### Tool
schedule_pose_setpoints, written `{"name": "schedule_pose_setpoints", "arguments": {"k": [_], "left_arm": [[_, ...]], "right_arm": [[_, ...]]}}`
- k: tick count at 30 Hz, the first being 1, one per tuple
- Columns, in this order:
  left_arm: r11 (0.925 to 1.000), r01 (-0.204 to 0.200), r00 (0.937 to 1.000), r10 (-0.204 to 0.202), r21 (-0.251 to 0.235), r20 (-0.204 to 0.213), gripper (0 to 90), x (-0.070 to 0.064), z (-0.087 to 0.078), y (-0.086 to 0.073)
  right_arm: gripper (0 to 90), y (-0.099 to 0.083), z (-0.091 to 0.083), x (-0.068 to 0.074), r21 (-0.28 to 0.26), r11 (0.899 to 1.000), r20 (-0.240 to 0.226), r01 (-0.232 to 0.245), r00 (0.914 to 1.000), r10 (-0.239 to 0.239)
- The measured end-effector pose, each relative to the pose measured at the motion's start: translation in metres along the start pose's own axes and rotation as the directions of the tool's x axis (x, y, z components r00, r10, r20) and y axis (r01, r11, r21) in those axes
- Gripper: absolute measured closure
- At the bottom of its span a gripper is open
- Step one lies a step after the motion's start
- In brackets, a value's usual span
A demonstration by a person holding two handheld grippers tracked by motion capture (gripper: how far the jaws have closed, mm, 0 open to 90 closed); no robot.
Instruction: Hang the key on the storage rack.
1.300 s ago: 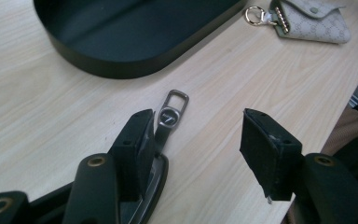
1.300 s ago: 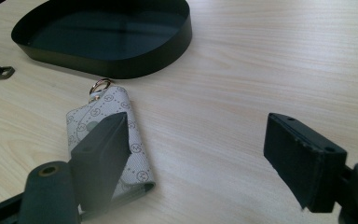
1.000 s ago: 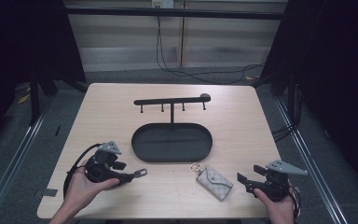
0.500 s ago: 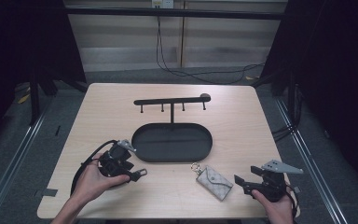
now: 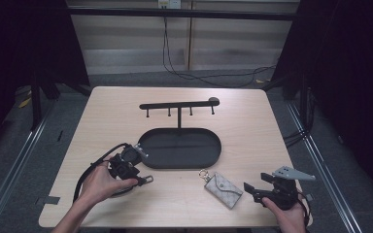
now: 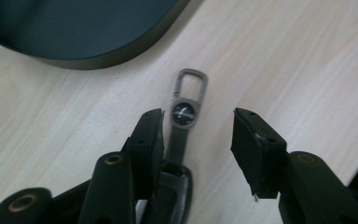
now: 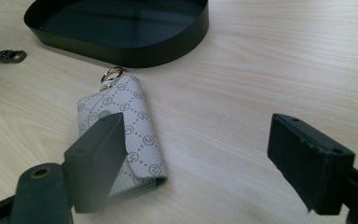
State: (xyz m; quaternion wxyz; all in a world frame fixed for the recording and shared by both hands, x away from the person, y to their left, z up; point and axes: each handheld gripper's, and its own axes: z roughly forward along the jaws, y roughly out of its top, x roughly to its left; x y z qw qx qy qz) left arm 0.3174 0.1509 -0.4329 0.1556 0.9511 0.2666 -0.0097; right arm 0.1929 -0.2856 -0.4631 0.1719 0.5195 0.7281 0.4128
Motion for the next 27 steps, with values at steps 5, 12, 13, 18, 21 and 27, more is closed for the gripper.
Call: {"name": "schedule_pose_setpoints", "arguments": {"k": [5,12,13,18,21,27], "left_arm": [[0.9998,-0.010,0.9999,0.010,0.017,0.000,57.4,0.002,0.004,0.004],[0.9974,-0.026,0.9997,0.026,0.067,0.001,58.3,0.002,0.012,0.009],[0.9971,-0.030,0.9995,0.030,0.069,0.001,56.9,0.002,0.014,0.009],[0.9937,-0.034,0.9994,0.033,0.107,0.006,58.7,0.001,0.021,0.012],[0.9925,-0.039,0.9989,0.042,0.116,-0.023,62.0,-0.002,0.024,0.013],[0.9906,-0.036,0.9991,0.039,0.132,-0.020,66.8,-0.001,0.028,0.016]], "right_arm": [[19.2,0.000,0.000,0.000,0.001,1.000,-0.003,0.000,1.0000,0.000],[18.8,0.000,0.000,0.000,-0.001,1.000,-0.005,-0.001,1.0000,0.001],[18.8,0.000,0.000,0.000,0.000,1.000,-0.005,-0.001,1.0000,0.001],[18.7,0.000,0.001,0.000,0.005,1.000,-0.010,-0.004,0.9999,0.004],[18.4,0.000,0.001,-0.001,0.006,1.000,-0.011,-0.004,0.9999,0.004],[17.4,0.000,0.001,0.000,0.013,1.000,-0.019,0.006,0.9998,-0.005]]}}
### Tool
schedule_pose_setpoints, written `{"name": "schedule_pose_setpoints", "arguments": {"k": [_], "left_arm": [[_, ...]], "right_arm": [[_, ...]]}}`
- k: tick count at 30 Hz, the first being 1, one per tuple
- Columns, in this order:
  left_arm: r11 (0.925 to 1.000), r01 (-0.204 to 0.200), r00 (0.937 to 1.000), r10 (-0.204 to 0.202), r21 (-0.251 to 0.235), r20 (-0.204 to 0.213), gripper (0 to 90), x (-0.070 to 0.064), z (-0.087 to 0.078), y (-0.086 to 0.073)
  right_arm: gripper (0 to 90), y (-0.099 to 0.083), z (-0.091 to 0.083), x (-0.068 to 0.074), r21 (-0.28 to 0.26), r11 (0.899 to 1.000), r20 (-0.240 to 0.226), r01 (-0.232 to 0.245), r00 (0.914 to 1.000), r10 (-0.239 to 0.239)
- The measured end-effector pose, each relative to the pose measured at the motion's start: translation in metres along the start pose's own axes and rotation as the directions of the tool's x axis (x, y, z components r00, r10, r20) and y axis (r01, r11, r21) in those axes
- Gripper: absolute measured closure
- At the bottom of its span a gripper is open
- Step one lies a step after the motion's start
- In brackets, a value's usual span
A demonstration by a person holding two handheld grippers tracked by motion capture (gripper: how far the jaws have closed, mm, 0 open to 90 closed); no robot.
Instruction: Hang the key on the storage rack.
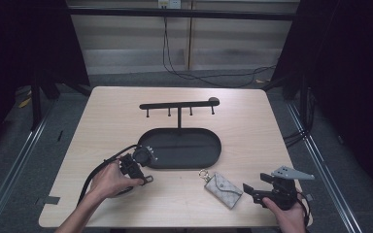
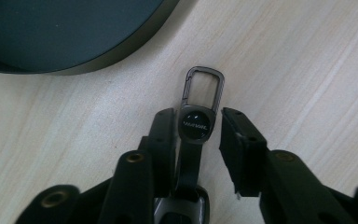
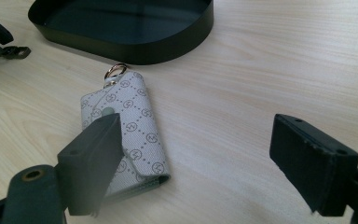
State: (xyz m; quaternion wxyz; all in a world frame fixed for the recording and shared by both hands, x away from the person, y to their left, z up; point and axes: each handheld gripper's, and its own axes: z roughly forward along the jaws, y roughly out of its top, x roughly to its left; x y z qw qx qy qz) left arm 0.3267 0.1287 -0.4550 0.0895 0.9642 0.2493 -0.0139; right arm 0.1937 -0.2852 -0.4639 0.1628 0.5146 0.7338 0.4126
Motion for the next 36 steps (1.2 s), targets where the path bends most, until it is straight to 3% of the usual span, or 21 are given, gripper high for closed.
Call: {"name": "schedule_pose_setpoints", "arguments": {"k": [3,10,13,31,34,36], "left_arm": [[0.9998,0.020,0.9998,-0.020,0.001,0.002,68.5,0.005,0.001,-0.001],[0.9999,0.013,0.9997,-0.013,0.007,0.018,68.6,0.004,0.004,0.001],[0.9994,-0.015,0.9998,0.015,0.032,0.012,67.7,0.002,0.006,0.004],[0.9961,-0.047,0.9985,0.049,0.075,-0.026,68.9,-0.003,0.011,0.011],[0.9927,-0.080,0.9957,0.084,0.090,-0.040,69.9,-0.006,0.011,0.013],[0.9920,-0.081,0.9954,0.086,0.097,-0.044,70.2,-0.006,0.011,0.013]], "right_arm": [[17.4,0.000,0.000,0.000,0.001,1.000,-0.001,-0.002,1.0000,0.002],[17.3,0.000,0.000,0.000,0.002,1.000,-0.002,-0.002,1.0000,0.002],[17.2,0.000,0.001,-0.001,0.004,1.000,-0.002,-0.005,1.0000,0.005],[17.1,0.000,0.001,-0.001,0.009,1.000,-0.002,-0.001,1.0000,0.001],[17.2,0.000,0.002,-0.001,0.011,1.000,-0.001,-0.001,1.0000,0.001],[17.1,0.000,0.002,-0.001,0.011,1.000,0.000,0.001,1.0000,-0.001]]}}
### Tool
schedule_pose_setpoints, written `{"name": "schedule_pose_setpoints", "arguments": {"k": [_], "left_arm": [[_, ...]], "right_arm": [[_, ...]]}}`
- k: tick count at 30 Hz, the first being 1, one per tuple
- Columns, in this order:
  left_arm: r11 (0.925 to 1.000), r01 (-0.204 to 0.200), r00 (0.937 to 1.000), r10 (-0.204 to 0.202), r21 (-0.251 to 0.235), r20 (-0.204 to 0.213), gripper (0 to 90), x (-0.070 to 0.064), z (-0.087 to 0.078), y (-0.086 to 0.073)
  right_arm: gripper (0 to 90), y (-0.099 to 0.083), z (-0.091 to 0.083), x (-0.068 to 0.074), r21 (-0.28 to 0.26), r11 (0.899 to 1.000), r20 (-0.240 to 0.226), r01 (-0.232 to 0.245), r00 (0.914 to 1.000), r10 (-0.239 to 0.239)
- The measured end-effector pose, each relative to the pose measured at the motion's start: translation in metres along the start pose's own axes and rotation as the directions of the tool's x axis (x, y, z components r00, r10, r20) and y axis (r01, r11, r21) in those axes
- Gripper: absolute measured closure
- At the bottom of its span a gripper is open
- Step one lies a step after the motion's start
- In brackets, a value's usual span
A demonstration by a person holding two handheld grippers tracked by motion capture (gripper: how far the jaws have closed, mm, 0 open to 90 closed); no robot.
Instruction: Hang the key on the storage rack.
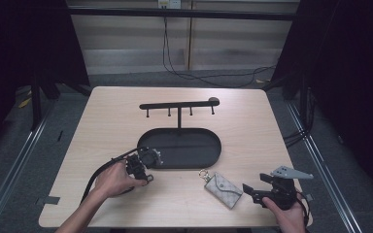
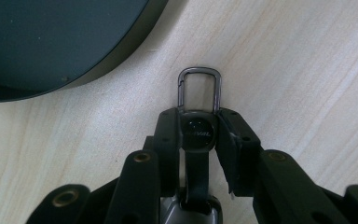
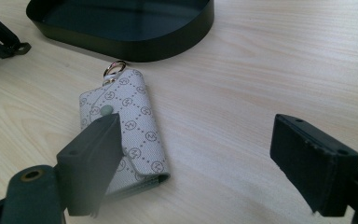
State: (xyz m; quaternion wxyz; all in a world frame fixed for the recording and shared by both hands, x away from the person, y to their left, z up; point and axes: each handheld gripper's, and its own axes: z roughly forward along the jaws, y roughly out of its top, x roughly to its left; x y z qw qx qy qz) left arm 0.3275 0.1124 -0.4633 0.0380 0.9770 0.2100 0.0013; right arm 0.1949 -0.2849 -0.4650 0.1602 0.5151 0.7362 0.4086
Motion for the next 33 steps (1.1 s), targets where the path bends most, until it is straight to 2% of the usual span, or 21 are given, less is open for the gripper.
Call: {"name": "schedule_pose_setpoints", "arguments": {"k": [5,9,12,17,18,21,22,28,31,33], "left_arm": [[0.9995,0.033,0.9988,-0.032,-0.003,0.036,70.4,0.005,0.001,0.000],[0.9993,0.036,0.9990,-0.036,0.009,0.028,70.6,0.005,0.001,0.001],[0.9982,0.059,0.9969,-0.059,0.013,0.052,70.6,0.008,0.001,0.001],[0.9980,0.056,0.9965,-0.057,0.032,0.060,70.6,0.009,-0.001,-0.001],[0.9982,0.055,0.9974,-0.056,0.024,0.047,70.6,0.008,-0.002,-0.001],[0.9983,0.055,0.9969,-0.056,0.016,0.055,70.6,0.008,-0.005,-0.003],[0.9978,0.066,0.9962,-0.066,0.002,0.057,70.6,0.008,-0.008,-0.004],[0.9985,0.050,0.9975,-0.049,-0.022,0.050,70.6,0.013,-0.028,-0.011],[0.9976,0.062,0.9977,-0.061,-0.031,0.032,70.6,0.012,-0.032,-0.013],[0.9961,0.074,0.9966,-0.073,-0.046,0.038,70.6,0.012,-0.034,-0.016]], "right_arm": [[17.2,0.000,0.000,0.000,0.003,1.000,0.002,-0.002,1.0000,0.002],[17.3,0.000,0.000,0.000,0.004,1.000,0.002,0.000,1.0000,0.000],[17.9,0.000,0.000,0.001,0.001,1.000,0.005,0.001,1.0000,-0.001],[17.9,0.000,-0.001,0.001,-0.001,1.000,0.008,-0.002,1.0000,0.002],[17.9,0.000,0.000,0.001,0.000,1.000,0.007,-0.002,1.0000,0.002],[17.9,0.000,-0.001,0.001,-0.002,1.000,0.007,-0.001,1.0000,0.001],[17.9,0.000,-0.001,0.001,-0.003,1.000,0.007,-0.001,1.0000,0.001],[17.9,0.000,-0.001,0.001,-0.001,1.000,0.007,-0.002,1.0000,0.002],[18.0,0.000,0.000,0.001,0.000,1.000,0.008,-0.002,1.0000,0.002],[17.9,0.000,-0.001,0.001,-0.001,1.000,0.007,-0.002,1.0000,0.002]]}}
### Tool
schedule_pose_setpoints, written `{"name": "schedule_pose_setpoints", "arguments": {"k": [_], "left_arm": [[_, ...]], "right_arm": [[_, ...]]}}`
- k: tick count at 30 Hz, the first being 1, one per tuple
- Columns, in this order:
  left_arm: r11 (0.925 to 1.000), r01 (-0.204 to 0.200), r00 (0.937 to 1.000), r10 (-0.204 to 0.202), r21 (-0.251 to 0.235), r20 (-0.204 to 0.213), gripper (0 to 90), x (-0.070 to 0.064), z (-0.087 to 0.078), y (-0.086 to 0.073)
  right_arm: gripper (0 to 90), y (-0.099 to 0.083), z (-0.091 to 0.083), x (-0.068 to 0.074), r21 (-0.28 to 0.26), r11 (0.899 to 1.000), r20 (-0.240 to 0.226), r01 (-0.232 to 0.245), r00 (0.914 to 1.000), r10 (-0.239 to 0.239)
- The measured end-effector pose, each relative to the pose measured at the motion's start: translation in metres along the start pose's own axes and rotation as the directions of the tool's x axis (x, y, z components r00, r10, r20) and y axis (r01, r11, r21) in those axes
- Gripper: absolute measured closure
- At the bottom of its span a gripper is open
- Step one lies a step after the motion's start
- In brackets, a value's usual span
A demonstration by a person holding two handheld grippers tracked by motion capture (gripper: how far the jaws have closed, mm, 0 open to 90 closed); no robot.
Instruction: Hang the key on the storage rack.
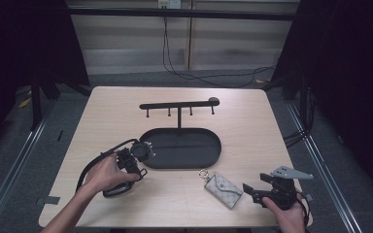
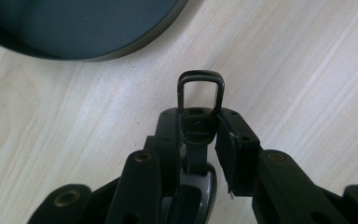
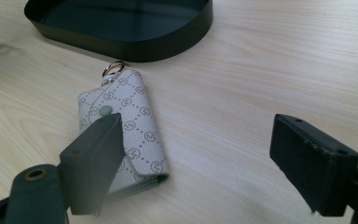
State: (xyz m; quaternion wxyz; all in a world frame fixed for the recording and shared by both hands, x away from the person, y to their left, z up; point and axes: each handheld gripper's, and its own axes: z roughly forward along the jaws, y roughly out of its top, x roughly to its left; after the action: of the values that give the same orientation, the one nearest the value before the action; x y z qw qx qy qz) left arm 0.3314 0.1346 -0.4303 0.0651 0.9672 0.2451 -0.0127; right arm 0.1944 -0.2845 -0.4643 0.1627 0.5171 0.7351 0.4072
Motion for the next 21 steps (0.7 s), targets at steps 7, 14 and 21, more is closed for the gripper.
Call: {"name": "schedule_pose_setpoints", "arguments": {"k": [7,14,21], "left_arm": [[0.9988,0.024,0.9997,-0.025,-0.044,-0.007,70.6,0.004,-0.019,-0.007],[0.9970,0.039,0.9992,-0.040,-0.068,-0.009,70.6,0.009,-0.034,-0.010],[0.9972,0.045,0.9989,-0.045,-0.060,-0.008,70.6,0.011,-0.043,-0.010]], "right_arm": [[18.1,0.000,0.000,0.000,-0.001,1.000,0.003,-0.003,1.0000,0.003],[19.1,0.000,0.000,-0.001,-0.003,1.000,0.002,-0.012,0.9999,0.012],[19.1,0.000,0.000,-0.002,-0.003,1.000,-0.006,-0.015,0.9999,0.015]]}}
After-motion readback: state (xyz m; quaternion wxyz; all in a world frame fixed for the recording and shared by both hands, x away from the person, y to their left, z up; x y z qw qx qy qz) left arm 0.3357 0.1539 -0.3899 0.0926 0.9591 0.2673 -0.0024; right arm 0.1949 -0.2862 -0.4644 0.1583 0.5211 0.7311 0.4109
